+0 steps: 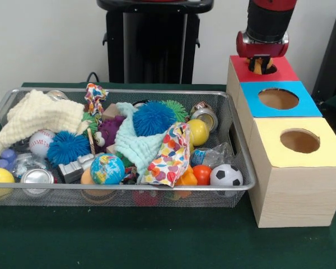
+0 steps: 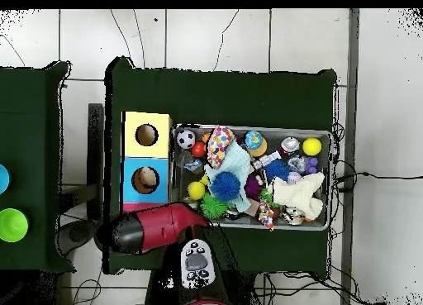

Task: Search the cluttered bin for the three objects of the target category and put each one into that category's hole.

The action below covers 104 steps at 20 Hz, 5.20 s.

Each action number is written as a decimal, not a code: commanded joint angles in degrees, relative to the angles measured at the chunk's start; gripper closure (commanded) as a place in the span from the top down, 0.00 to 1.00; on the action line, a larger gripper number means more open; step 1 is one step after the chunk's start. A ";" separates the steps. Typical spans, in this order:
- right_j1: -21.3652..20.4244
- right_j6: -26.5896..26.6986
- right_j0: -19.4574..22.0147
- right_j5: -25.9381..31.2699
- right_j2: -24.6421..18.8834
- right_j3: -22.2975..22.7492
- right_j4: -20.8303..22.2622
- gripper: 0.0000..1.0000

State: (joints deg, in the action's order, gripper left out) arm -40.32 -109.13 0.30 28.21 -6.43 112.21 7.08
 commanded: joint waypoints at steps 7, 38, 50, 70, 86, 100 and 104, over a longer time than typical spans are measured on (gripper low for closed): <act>5.57 -3.77 3.56 -7.51 1.95 4.32 5.88 0.00; 6.46 -5.87 2.69 -11.17 1.68 4.65 3.89 1.00; -8.55 -7.26 -2.71 8.08 -0.24 0.66 -2.96 1.00; -18.26 -6.04 -0.48 25.95 -1.82 -2.24 -9.08 1.00; -10.56 -9.70 -3.32 14.78 -1.68 -2.47 -8.56 1.00; -10.35 -12.82 -4.13 17.58 0.73 -5.78 -10.71 1.00; -9.33 -13.42 -4.52 11.20 2.05 -5.07 -10.02 1.00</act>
State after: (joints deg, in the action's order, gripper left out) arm -45.88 -109.14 -3.57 33.79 -4.62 111.81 2.48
